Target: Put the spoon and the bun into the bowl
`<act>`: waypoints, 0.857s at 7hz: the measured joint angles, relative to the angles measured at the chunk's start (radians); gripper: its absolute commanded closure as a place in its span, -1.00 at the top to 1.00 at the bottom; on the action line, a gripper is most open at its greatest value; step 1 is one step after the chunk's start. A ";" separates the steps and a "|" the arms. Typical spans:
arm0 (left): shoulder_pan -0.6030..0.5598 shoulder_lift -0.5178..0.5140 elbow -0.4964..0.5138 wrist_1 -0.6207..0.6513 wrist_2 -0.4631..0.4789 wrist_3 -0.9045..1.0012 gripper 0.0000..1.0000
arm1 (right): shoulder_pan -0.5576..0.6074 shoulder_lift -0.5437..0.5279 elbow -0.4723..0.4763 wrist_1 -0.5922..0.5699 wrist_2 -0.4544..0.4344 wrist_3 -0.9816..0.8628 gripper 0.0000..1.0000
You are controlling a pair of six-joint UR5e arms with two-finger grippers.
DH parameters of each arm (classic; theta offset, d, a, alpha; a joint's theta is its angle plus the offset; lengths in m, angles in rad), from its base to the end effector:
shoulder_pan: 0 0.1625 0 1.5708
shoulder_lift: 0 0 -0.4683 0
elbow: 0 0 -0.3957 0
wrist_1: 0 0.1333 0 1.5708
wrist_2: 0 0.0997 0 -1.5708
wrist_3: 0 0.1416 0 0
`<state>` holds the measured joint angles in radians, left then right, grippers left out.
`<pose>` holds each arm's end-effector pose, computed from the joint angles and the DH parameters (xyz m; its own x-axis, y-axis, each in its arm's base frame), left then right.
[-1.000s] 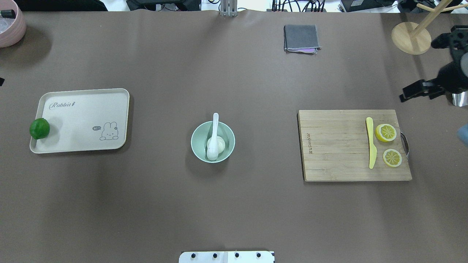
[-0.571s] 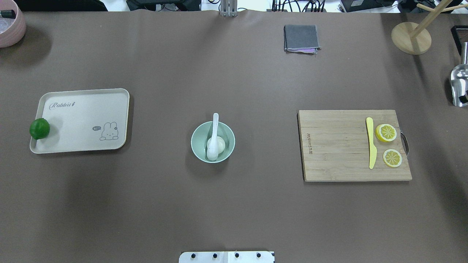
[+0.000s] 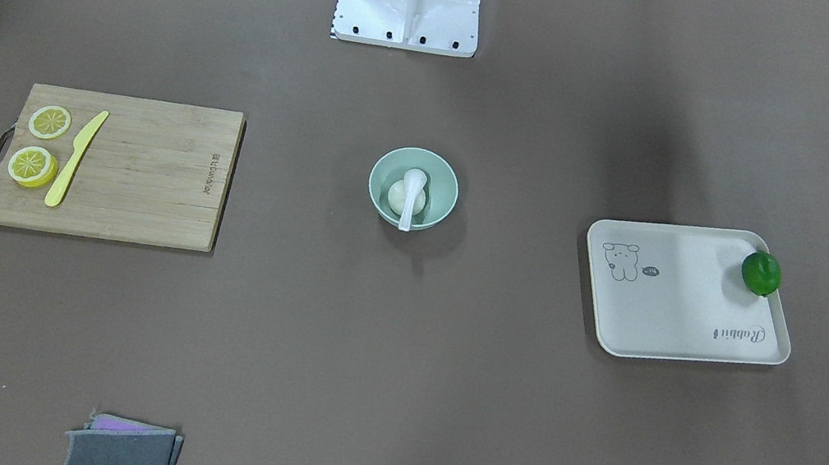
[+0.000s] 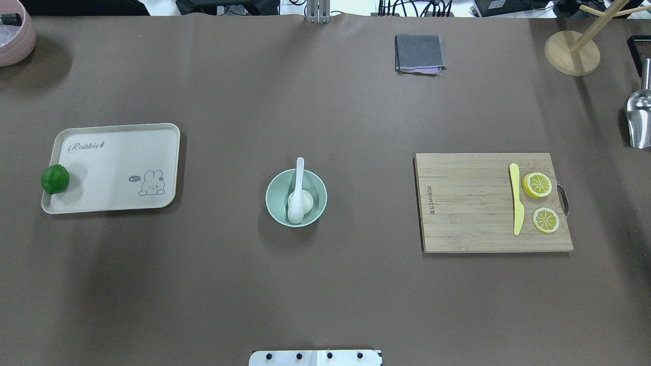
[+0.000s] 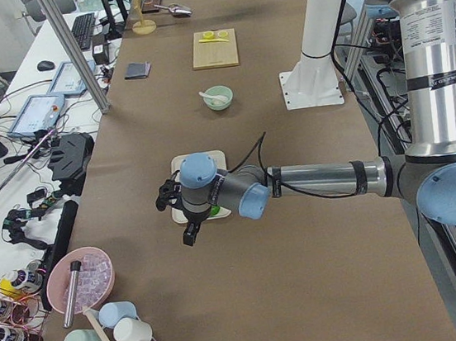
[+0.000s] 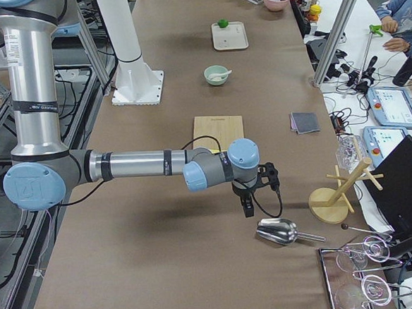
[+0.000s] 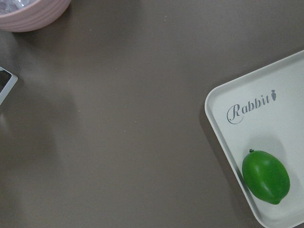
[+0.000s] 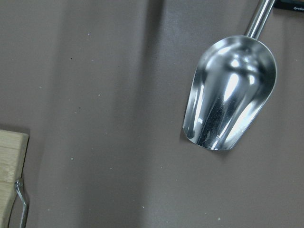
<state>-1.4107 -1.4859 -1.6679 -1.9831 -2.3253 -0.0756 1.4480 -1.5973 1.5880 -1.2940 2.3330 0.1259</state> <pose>0.0422 -0.4888 0.6772 0.6834 0.3256 -0.6535 -0.0939 0.9268 0.3636 -0.0268 -0.5070 0.7067 0.7048 -0.1474 0.6939 0.0299 0.9835 0.1786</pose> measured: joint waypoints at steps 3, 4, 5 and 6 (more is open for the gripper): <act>-0.002 0.002 0.004 0.006 0.002 0.000 0.97 | 0.002 -0.001 0.003 0.004 -0.001 0.020 1.00; -0.002 0.004 0.003 0.007 0.001 0.000 0.97 | 0.002 -0.001 0.005 0.004 -0.001 0.021 1.00; -0.002 0.009 0.002 0.007 0.001 0.000 0.97 | 0.002 -0.006 0.006 0.005 -0.001 0.021 1.00; -0.001 0.015 0.002 0.007 0.001 0.000 0.97 | 0.002 -0.017 0.007 0.005 -0.001 0.020 1.00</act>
<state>-1.4120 -1.4710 -1.6657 -1.9758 -2.3246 -0.0752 1.4496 -1.6143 1.5947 -1.2888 2.3320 0.1462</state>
